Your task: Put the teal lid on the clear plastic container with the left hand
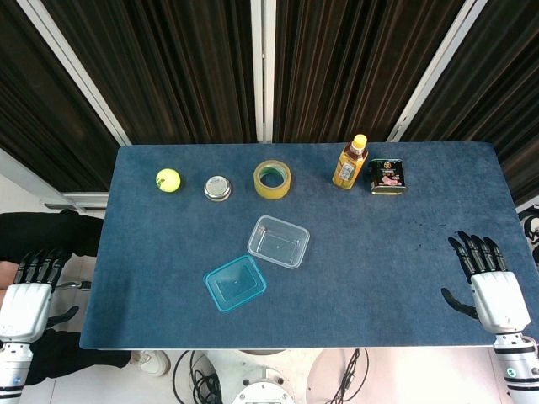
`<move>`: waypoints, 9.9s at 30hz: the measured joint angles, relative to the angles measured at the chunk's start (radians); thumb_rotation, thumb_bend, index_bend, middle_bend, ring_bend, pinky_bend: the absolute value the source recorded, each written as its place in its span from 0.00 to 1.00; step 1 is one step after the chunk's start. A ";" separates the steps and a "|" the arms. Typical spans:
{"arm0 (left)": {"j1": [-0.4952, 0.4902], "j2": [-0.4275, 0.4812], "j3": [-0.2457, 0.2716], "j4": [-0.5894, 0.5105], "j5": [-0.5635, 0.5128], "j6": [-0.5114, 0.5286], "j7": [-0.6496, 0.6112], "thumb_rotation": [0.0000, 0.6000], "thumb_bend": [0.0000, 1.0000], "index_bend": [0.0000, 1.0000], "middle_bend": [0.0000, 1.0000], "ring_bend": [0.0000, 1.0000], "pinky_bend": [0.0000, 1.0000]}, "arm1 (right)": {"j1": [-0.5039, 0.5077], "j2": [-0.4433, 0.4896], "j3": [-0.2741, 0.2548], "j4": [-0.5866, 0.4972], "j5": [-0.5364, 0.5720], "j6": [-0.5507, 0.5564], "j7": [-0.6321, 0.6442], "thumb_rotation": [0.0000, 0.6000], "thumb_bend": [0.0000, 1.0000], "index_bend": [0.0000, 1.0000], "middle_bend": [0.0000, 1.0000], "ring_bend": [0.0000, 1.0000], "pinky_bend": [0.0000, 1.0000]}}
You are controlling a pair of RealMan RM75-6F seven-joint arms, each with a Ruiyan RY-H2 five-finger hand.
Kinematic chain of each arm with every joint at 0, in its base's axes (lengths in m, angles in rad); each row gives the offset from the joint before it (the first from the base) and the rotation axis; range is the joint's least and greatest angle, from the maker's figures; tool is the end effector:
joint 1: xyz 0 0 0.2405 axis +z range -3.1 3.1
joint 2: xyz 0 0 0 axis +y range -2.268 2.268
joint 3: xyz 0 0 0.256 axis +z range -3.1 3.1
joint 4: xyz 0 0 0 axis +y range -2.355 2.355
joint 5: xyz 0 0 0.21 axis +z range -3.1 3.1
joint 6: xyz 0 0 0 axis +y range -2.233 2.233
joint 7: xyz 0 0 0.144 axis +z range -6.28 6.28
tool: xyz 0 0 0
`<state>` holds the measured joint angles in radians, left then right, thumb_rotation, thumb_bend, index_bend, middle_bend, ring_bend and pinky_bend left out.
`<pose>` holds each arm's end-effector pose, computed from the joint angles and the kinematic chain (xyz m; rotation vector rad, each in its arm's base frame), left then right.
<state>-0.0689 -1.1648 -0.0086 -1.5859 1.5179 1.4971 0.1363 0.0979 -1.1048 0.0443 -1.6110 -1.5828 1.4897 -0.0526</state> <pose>-0.3150 0.1674 0.1417 -1.4463 -0.8367 -0.7973 -0.2993 -0.1833 0.1588 1.4835 -0.8069 0.9079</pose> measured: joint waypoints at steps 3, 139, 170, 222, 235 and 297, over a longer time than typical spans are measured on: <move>-0.001 -0.002 -0.001 -0.004 -0.006 -0.005 0.007 1.00 0.00 0.13 0.06 0.00 0.00 | 0.008 -0.003 0.002 0.000 0.007 -0.016 -0.003 1.00 0.17 0.00 0.00 0.00 0.00; -0.975 -0.454 -0.118 0.083 -1.093 -0.633 0.617 1.00 0.00 0.12 0.02 0.00 0.02 | -0.003 -0.016 -0.004 0.054 0.067 -0.047 0.059 1.00 0.10 0.00 0.00 0.00 0.00; -1.042 -0.401 -0.066 0.050 -1.071 -0.624 0.632 1.00 0.12 0.34 0.35 0.17 0.09 | -0.017 -0.024 -0.004 0.084 0.063 -0.028 0.096 1.00 0.10 0.00 0.00 0.00 0.00; -1.406 -0.447 -0.055 0.288 -0.842 -0.952 0.473 1.00 0.12 0.34 0.33 0.15 0.05 | -0.034 -0.004 -0.003 0.000 0.086 -0.026 -0.002 1.00 0.10 0.00 0.00 0.00 0.00; -1.434 -0.419 -0.026 0.310 -0.787 -1.004 0.421 1.00 0.12 0.34 0.32 0.15 0.03 | -0.039 -0.004 -0.002 -0.003 0.096 -0.027 -0.009 1.00 0.10 0.00 0.00 0.00 0.00; -1.582 -0.474 0.100 0.318 -1.084 -0.927 0.452 1.00 0.12 0.26 0.25 0.15 0.03 | -0.044 -0.007 0.000 0.015 0.105 -0.034 0.012 1.00 0.10 0.00 0.00 0.00 0.00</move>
<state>-1.6507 -1.6390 0.0912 -1.2679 0.4337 0.5704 0.5887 0.0538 -1.1114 0.0442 -1.5955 -1.4777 1.4553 -0.0401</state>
